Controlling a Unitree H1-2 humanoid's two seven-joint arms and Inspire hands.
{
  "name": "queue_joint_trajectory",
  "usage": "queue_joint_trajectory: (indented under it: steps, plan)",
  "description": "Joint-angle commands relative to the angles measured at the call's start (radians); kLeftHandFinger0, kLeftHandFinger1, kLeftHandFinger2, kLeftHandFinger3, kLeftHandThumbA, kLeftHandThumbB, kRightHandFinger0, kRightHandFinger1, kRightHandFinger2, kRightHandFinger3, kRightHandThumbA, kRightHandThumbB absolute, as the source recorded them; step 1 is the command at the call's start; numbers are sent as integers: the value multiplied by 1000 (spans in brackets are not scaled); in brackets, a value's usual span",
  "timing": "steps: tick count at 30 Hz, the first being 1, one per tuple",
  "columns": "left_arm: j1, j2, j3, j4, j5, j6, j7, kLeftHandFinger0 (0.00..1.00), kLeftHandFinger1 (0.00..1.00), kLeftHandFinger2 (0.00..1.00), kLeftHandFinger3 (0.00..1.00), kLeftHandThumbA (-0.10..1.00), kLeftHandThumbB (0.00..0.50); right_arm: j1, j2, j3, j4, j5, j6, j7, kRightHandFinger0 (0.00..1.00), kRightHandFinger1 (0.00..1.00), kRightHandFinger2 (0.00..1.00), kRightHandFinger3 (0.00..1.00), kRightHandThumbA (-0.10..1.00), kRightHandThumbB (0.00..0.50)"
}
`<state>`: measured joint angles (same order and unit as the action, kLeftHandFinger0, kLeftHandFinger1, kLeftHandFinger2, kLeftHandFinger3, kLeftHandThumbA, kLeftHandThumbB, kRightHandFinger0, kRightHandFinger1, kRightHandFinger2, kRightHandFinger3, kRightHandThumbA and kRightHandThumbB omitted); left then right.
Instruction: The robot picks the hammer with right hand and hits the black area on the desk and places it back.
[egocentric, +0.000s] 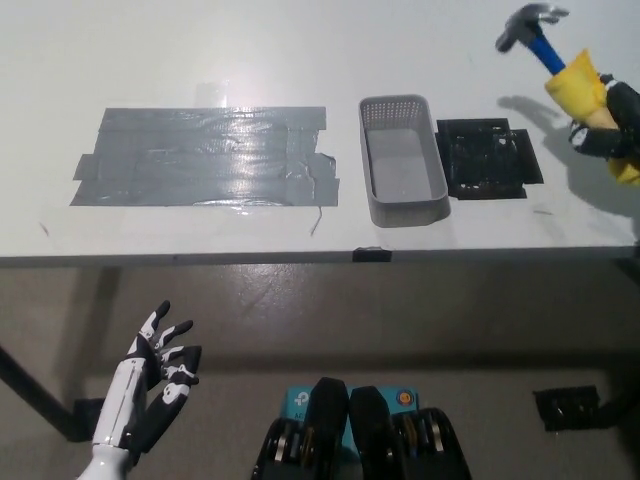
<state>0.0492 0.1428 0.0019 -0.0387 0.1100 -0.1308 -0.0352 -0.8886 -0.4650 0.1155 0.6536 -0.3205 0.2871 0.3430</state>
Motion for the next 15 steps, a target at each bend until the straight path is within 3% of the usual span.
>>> queue_joint_trajectory:
  steps: [1,4,7,12,13,15]
  plan:
    - [-27,27,-8,-47,7,-32,-19,492,702,850,1000,695,0,-180,-228,150,-276,98,94,528,272,774,1000,1000,-100,129]
    - [-28,26,-8,-46,0,-37,-21,486,695,849,1000,695,0,-169,-233,167,-276,93,86,537,241,745,1000,1000,-100,122]
    - [-31,26,-8,-44,8,-36,-17,479,688,850,1000,716,0,-165,-228,178,-260,100,69,550,153,636,937,967,-100,118]
    - [-33,25,-6,-41,12,-43,-12,471,689,851,1000,711,0,-166,-223,218,-250,57,33,544,74,549,864,804,-100,159]
    - [-32,25,-6,-41,13,-41,-11,469,695,857,1000,727,0,-164,-223,229,-255,46,30,543,97,548,818,734,-100,160]
    - [-35,25,-6,-37,16,-48,-10,468,696,856,1000,741,0,-156,-219,236,-250,44,27,543,93,543,770,703,-100,135]
